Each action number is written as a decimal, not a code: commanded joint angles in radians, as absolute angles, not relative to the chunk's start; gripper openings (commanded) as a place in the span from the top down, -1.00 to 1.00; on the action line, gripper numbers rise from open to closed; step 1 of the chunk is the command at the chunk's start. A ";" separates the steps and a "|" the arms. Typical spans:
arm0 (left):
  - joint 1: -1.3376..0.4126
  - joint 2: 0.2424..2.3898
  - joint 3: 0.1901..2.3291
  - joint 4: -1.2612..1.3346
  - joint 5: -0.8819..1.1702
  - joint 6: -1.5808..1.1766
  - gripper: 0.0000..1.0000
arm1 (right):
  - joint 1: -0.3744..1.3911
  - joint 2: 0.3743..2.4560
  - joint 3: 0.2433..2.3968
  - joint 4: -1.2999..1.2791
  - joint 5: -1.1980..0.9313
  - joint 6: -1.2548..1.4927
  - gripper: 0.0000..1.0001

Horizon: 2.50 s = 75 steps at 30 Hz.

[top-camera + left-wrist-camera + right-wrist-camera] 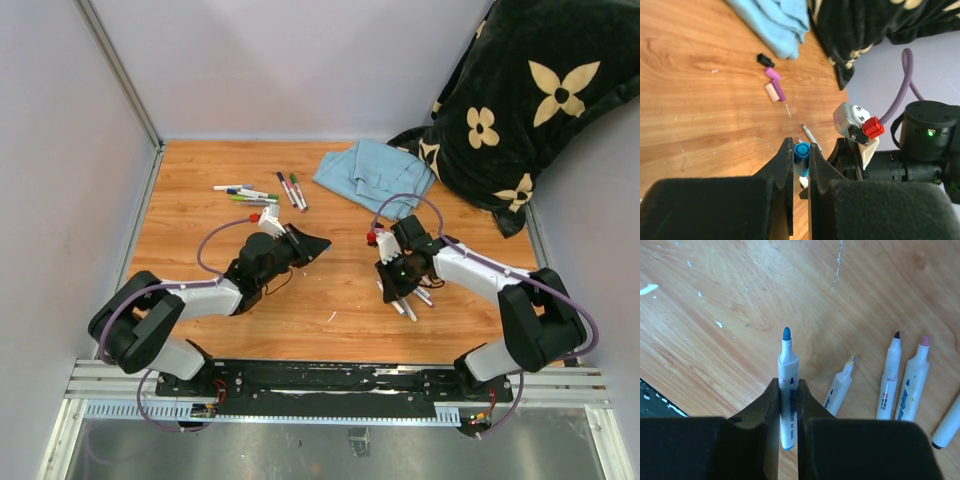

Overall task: Open the pen caps
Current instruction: Place the pen at the center of the board, then place the pen cap at the center of the board, then move the pen to the center of the board.

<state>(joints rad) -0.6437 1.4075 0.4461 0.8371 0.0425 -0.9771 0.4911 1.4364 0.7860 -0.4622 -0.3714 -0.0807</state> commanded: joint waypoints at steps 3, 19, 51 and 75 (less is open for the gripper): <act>-0.725 1.548 0.553 0.743 -0.078 -1.045 0.99 | 0.532 1.502 0.829 -0.518 -0.300 -0.037 0.76; -0.785 1.838 0.841 0.464 -0.122 -1.168 0.93 | 0.534 1.547 0.851 -0.533 -0.279 -0.065 0.49; -0.808 1.890 1.097 0.061 -0.191 -1.097 0.24 | 0.310 1.298 0.963 -0.745 -0.698 -0.439 -0.20; -0.611 1.063 0.451 0.407 -0.061 -0.508 -0.79 | 0.186 1.079 1.060 -0.741 -0.959 -0.592 -0.25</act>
